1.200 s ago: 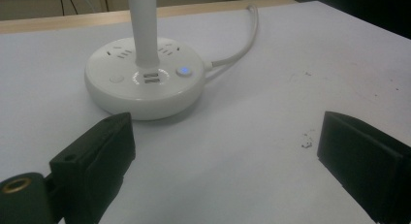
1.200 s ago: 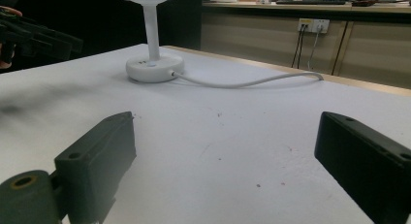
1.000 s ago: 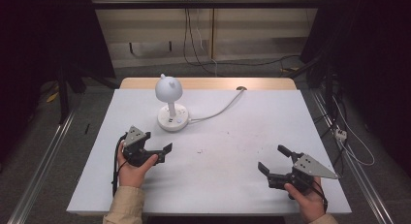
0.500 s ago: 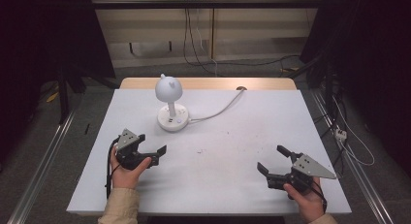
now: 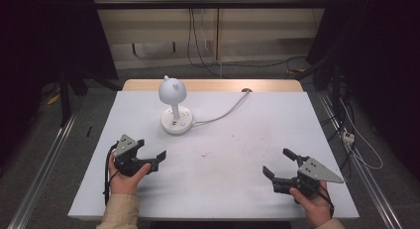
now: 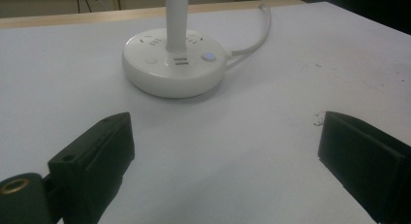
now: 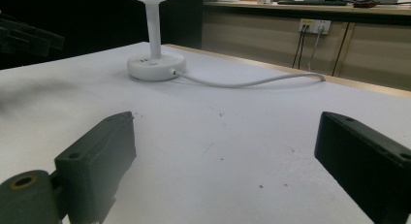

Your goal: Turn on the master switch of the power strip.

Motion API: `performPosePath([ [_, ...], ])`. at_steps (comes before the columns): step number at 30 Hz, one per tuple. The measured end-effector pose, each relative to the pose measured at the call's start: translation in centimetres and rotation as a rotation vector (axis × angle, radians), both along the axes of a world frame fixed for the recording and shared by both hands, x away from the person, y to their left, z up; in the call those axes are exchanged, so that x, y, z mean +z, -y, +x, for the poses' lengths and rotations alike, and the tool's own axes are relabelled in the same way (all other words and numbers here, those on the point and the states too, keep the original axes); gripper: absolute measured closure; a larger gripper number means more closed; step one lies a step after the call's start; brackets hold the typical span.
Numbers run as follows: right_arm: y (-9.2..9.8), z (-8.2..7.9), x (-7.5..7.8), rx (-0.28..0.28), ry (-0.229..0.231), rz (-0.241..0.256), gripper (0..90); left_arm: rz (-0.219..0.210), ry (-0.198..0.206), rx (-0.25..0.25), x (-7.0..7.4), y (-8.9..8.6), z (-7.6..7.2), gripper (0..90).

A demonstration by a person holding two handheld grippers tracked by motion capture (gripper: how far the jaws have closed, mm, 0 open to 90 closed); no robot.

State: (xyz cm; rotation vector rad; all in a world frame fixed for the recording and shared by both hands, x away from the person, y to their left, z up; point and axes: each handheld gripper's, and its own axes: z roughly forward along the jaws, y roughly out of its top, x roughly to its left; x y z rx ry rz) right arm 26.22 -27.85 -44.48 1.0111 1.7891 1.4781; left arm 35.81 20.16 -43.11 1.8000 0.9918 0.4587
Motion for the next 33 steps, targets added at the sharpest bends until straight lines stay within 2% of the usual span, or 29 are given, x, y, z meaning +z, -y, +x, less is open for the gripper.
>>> performPosePath([
  [19,0.0,0.0,0.0,0.0,0.0,-0.002,7.1,-0.002,0.003,0.015,0.0,-1.3,-0.5,5.7],
  [21,0.0,0.0,0.0,0.0,-0.002,-0.003,7.1,-0.013,0.006,0.02,-0.1,-1.5,-0.5,5.7],
  [33,0.0,0.0,-0.1,0.001,-0.001,-0.008,7.1,0.0,0.004,0.022,-0.1,-2.1,-0.9,5.7],
])
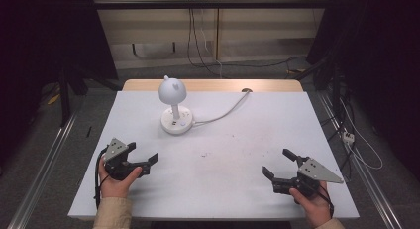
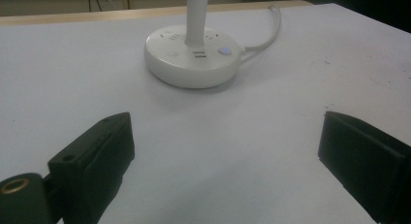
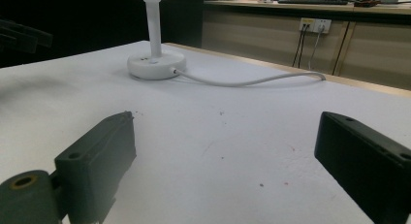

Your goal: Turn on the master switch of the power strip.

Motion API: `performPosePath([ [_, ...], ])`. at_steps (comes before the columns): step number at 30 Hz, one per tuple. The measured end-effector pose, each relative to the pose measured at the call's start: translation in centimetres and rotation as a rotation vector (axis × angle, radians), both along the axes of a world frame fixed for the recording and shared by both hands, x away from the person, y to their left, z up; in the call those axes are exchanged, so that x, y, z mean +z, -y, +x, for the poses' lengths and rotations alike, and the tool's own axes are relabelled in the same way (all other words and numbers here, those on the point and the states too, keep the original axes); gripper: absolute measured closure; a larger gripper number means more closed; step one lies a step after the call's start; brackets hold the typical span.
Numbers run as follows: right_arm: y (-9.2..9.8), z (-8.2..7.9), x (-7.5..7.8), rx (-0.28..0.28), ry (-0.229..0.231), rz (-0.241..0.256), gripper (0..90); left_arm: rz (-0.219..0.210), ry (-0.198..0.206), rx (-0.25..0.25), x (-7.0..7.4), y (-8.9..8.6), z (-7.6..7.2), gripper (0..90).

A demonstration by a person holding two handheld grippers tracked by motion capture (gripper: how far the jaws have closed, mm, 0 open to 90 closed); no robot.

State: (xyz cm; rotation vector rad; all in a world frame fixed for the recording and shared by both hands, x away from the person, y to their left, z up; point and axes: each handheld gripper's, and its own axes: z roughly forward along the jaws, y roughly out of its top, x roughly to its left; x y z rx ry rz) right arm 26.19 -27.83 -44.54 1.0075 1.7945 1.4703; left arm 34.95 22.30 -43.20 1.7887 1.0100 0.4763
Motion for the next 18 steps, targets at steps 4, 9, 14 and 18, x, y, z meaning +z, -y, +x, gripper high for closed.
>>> performPosePath([
  [4,0.03,0.02,0.0,-0.001,0.0,0.004,7.1,0.001,-0.005,0.004,-0.15,-0.21,-0.1,5.7],
  [9,0.07,0.02,0.0,0.0,0.0,0.004,7.1,0.002,-0.006,0.005,-0.24,-0.39,-0.25,5.7],
  [14,0.1,0.03,-0.01,0.0,-0.001,0.002,7.1,0.008,-0.005,0.003,-0.29,-0.54,-0.36,5.7],
  [18,0.1,0.02,-0.01,0.0,-0.001,0.002,7.1,0.007,-0.005,0.006,-0.32,-0.71,-0.44,5.7],
])
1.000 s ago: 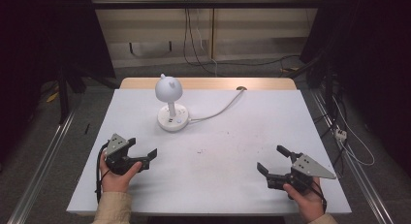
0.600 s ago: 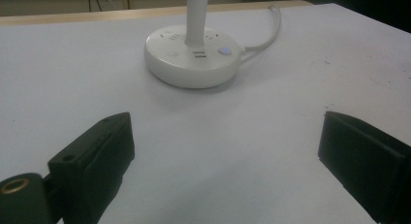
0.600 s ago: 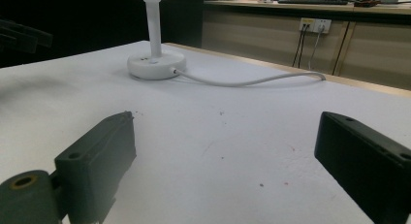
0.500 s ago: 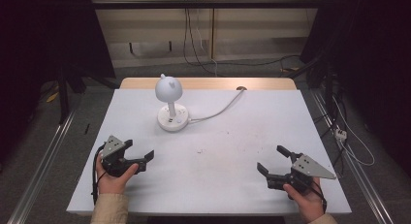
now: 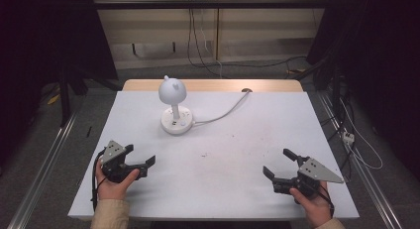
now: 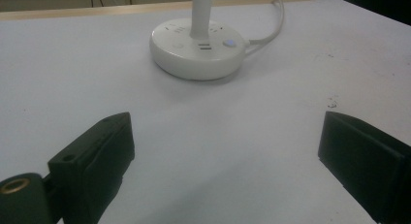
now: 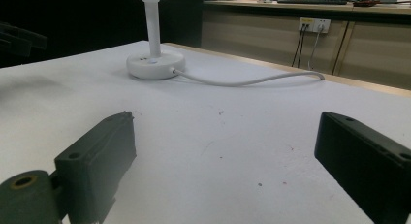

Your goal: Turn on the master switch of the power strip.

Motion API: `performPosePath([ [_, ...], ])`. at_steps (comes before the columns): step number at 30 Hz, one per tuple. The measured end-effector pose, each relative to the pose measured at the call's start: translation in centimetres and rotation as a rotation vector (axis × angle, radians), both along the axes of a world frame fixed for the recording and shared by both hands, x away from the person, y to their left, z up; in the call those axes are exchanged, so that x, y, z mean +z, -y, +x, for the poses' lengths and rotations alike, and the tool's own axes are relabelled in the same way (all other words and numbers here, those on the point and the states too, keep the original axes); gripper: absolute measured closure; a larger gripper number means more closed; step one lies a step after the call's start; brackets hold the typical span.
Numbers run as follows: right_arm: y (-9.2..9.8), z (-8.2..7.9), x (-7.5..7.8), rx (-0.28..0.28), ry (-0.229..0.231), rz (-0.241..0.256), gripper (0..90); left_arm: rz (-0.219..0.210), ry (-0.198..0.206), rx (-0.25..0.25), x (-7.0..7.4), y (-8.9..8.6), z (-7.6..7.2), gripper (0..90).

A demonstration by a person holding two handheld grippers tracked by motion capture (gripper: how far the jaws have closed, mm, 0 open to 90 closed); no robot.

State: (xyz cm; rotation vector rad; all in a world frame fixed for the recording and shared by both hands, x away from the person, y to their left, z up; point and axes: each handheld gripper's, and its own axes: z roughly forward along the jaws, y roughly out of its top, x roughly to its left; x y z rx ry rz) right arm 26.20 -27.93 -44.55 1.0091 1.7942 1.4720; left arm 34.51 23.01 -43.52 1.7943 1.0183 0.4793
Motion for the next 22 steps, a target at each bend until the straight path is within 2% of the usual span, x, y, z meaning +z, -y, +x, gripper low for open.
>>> performPosePath([
  [8,-0.08,0.08,-0.05,0.002,-0.002,0.001,7.1,0.012,-0.002,0.009,-0.2,-0.42,-0.26,5.7],
  [12,-0.17,0.05,-0.06,0.006,-0.003,0.0,7.1,-0.004,0.001,0.02,-0.17,-0.61,-0.39,5.7],
  [15,-0.19,0.11,-0.11,0.01,-0.006,-0.002,7.1,0.009,0.001,0.018,-0.18,-0.66,-0.43,5.7],
  [22,-0.22,0.17,-0.12,0.015,-0.004,-0.006,7.1,-0.001,0.004,0.039,-0.26,-0.87,-0.56,5.2],
])
